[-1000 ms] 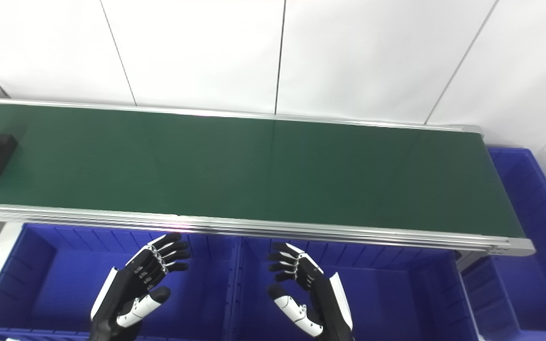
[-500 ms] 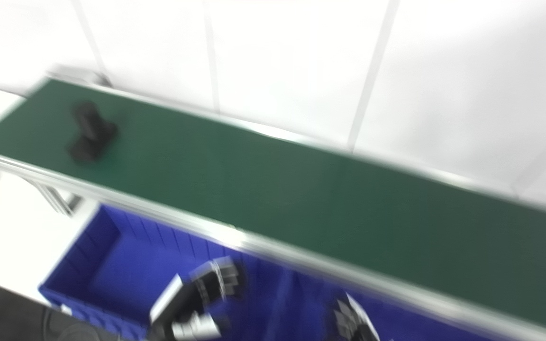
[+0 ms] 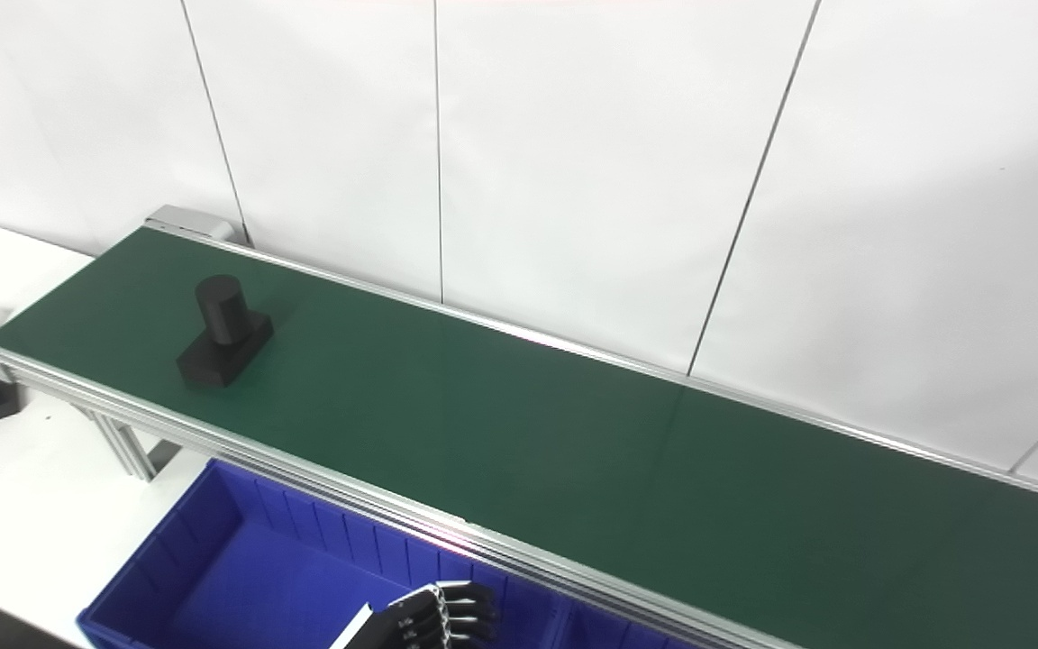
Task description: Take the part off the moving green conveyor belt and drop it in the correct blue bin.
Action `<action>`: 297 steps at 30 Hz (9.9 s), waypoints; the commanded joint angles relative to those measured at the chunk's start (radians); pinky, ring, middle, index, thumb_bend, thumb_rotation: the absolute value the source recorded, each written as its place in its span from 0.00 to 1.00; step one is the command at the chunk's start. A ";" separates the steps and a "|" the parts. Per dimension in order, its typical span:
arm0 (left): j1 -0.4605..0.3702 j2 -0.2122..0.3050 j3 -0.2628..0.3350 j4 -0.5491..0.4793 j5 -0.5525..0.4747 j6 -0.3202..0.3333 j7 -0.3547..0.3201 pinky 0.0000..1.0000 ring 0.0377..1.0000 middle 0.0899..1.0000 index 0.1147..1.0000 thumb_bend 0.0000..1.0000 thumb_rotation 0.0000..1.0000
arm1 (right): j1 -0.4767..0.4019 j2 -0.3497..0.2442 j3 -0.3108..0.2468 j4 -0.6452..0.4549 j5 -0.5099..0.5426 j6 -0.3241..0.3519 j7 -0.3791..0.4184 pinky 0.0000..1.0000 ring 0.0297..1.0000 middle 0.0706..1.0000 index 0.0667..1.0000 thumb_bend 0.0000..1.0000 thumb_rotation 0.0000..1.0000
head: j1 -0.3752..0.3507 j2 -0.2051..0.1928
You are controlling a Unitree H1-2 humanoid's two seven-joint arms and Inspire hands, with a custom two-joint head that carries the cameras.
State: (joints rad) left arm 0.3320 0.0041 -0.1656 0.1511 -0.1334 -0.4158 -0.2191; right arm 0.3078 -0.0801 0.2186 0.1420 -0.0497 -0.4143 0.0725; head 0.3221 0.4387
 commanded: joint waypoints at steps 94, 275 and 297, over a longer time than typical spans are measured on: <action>-0.071 -0.014 0.027 0.055 0.007 -0.053 -0.027 0.58 0.64 0.67 0.71 0.94 0.33 | -0.380 -0.021 -0.044 -0.506 -0.216 0.372 0.077 0.64 0.74 0.77 0.78 0.60 0.45 | -0.265 0.004; 0.026 -0.040 -0.020 -0.069 0.028 -0.053 -0.026 0.64 0.70 0.73 0.78 0.85 0.45 | -1.035 0.268 0.050 0.823 -0.261 -0.055 -0.346 0.38 0.44 0.47 0.47 0.50 0.00 | -0.199 0.135; 0.007 -0.025 -0.011 -0.047 -0.023 -0.050 -0.048 0.66 0.71 0.74 0.78 0.85 0.45 | -0.778 0.169 -0.045 0.009 -0.225 0.253 -0.189 0.34 0.42 0.48 0.49 0.50 0.00 | -0.275 0.133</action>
State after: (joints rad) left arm 0.3457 -0.0188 -0.1751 0.1194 -0.1465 -0.4251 -0.2542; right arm -0.4478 0.0931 0.1827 0.2160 -0.2790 -0.1854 -0.1313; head 0.0461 0.5706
